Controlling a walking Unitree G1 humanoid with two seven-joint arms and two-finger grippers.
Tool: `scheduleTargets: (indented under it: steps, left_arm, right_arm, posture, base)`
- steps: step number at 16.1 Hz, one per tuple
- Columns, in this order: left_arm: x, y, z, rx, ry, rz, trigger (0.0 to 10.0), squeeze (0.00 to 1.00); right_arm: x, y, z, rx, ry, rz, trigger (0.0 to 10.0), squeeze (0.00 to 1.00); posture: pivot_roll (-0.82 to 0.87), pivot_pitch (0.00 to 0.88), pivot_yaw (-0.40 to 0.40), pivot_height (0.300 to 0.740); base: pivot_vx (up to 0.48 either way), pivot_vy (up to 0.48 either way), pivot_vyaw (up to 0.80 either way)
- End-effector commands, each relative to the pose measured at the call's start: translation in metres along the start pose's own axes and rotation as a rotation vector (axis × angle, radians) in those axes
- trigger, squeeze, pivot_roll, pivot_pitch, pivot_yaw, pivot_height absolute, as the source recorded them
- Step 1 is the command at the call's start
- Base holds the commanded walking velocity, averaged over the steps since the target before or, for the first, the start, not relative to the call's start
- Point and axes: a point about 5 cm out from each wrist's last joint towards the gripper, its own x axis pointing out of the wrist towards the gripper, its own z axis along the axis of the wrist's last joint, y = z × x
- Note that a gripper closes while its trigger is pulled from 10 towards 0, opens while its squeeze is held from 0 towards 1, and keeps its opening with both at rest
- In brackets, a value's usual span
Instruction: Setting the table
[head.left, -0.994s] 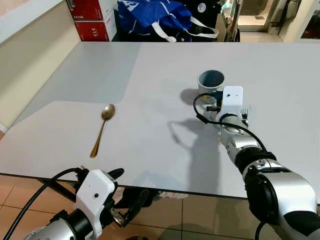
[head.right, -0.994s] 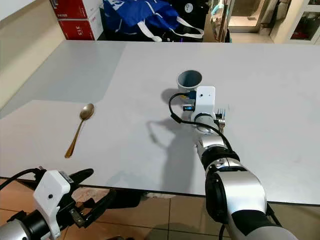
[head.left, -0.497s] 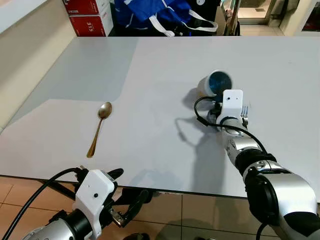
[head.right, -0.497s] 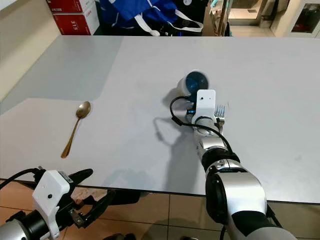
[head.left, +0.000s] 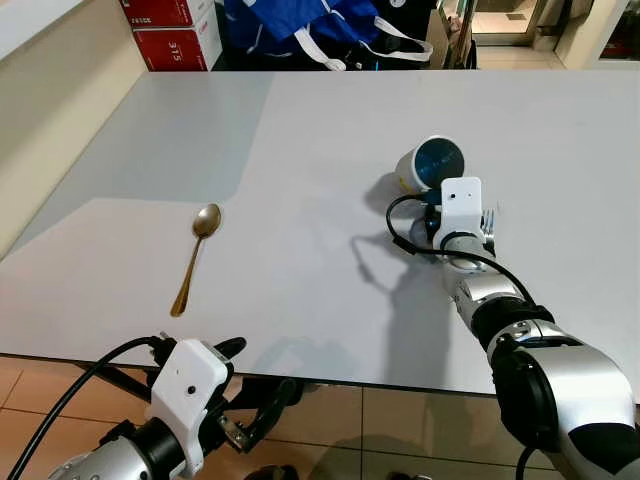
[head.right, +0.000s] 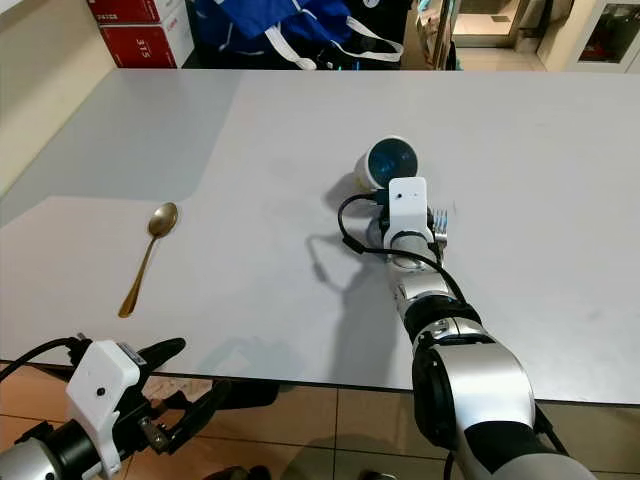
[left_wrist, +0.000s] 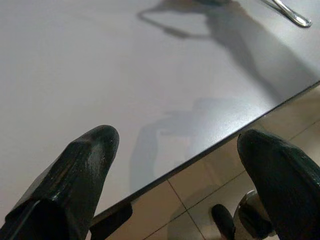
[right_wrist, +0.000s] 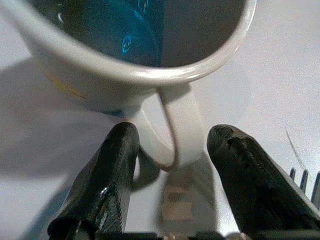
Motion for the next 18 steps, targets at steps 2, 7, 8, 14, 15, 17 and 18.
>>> scheduleTargets:
  steps: [2, 7, 8, 14, 15, 17, 18]
  left_arm:
    - [0.001, -0.002, 0.001, -0.006, -0.003, 0.002, 10.0, 0.00]
    - [0.004, -0.004, 0.001, -0.012, -0.016, 0.007, 10.0, 0.00]
    - [0.004, -0.004, 0.001, -0.013, -0.017, 0.008, 10.0, 0.00]
    - [0.027, 0.011, -0.002, 0.004, -0.065, 0.042, 10.0, 0.00]
    - [0.033, 0.016, -0.001, 0.014, -0.082, 0.055, 10.0, 0.00]
    - [0.051, 0.029, 0.001, 0.030, -0.118, 0.091, 10.0, 0.00]
    - [0.057, 0.033, 0.002, 0.028, -0.129, 0.106, 10.0, 0.00]
  right_arm:
    - [0.002, 0.000, 0.014, -0.027, -0.054, -0.003, 10.0, 0.00]
    - [0.005, -0.001, 0.029, -0.036, -0.110, -0.007, 10.0, 0.00]
    - [0.005, -0.001, 0.030, -0.034, -0.115, -0.006, 10.0, 0.00]
    - [0.007, -0.003, 0.057, 0.005, -0.205, -0.011, 10.0, 0.00]
    - [0.008, -0.005, 0.069, 0.015, -0.244, -0.010, 10.0, 0.00]
    - [0.009, -0.016, 0.096, 0.045, -0.338, -0.011, 10.0, 0.00]
    - [0.009, -0.023, 0.105, 0.054, -0.372, -0.023, 10.0, 0.00]
  posture:
    - [0.22, 0.194, 0.059, 0.740]
    - [0.21, 0.188, 0.049, 0.740]
    - [0.21, 0.186, 0.048, 0.740]
    - [0.16, 0.066, 0.017, 0.740]
    - [0.14, 0.033, 0.010, 0.740]
    - [0.09, 0.000, -0.004, 0.740]
    - [0.08, 0.000, -0.006, 0.740]
  base:
    - [0.000, 0.000, 0.00]
    - [0.000, 0.000, 0.00]
    - [0.000, 0.000, 0.00]
    - [0.000, 0.000, 0.00]
    - [0.000, 0.000, 0.00]
    - [0.000, 0.000, 0.00]
    - [0.000, 0.000, 0.00]
